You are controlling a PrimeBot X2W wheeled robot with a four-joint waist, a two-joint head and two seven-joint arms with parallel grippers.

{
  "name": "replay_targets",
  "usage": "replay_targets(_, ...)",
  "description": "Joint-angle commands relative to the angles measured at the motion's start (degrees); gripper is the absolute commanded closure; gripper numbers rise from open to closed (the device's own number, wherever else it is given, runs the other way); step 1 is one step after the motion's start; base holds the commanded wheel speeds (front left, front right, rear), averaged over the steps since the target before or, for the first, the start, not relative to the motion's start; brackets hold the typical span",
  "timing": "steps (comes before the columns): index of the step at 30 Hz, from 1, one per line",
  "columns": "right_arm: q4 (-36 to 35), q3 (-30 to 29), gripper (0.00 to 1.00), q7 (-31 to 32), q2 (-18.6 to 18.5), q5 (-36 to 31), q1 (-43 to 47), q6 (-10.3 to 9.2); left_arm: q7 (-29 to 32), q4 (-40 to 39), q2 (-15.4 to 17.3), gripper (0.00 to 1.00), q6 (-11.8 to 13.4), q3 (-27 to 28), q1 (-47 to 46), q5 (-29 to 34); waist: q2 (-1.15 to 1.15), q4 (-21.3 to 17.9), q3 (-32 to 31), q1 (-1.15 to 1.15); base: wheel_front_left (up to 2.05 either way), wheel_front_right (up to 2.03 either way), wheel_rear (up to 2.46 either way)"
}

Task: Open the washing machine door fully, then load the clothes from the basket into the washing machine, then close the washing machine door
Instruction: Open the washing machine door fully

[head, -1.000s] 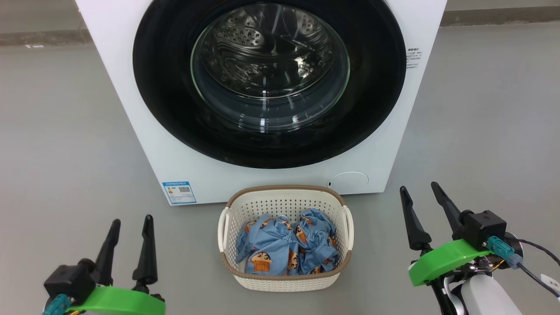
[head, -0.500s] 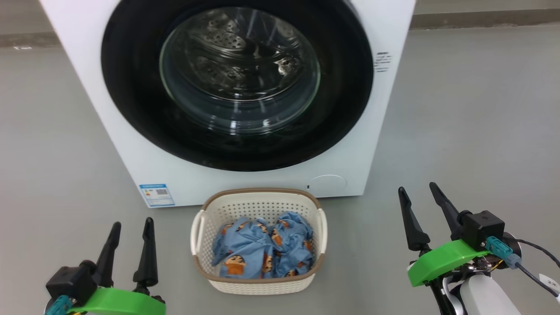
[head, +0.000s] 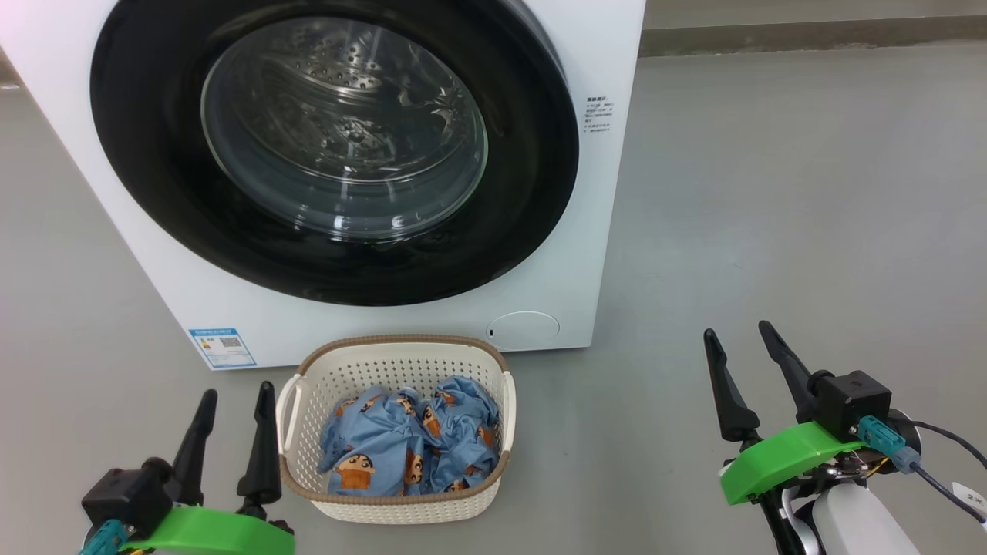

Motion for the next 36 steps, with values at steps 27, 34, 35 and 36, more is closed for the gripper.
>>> replay_targets(27, -1.16, 1.51, 0.0, -0.71, -0.25, 0.26, -2.14, 0.26, -0.37, -1.45, 1.48, 0.0, 0.1, 2.1, -2.18, -0.01, 0.0, 0.08, 0.09, 0.0, 0.01, 0.01, -0.02)
replay_targets(34, -0.9, 1.52, 0.0, -0.71, -0.25, -0.04, -2.41, 0.26, -0.37, -1.69, 1.43, 0.0, 0.09, 2.35, -1.97, 0.08, 0.0, -0.04, 0.34, 0.0, 0.0, 0.0, 0.0)
replay_targets(35, -0.84, 1.5, 0.0, -0.71, -0.25, -0.09, -2.48, 0.26, -0.37, -1.74, 1.41, 0.0, 0.08, 2.37, -1.94, 0.12, 0.0, -0.05, 0.39, 0.0, 0.0, 0.0, 0.0)
replay_targets(36, -0.8, 1.48, 0.0, -0.71, -0.25, -0.13, -2.53, 0.26, -0.37, -1.78, 1.4, 0.0, 0.08, 2.38, -1.91, 0.14, 0.0, -0.06, 0.43, 0.0, 0.0, 0.0, 0.0)
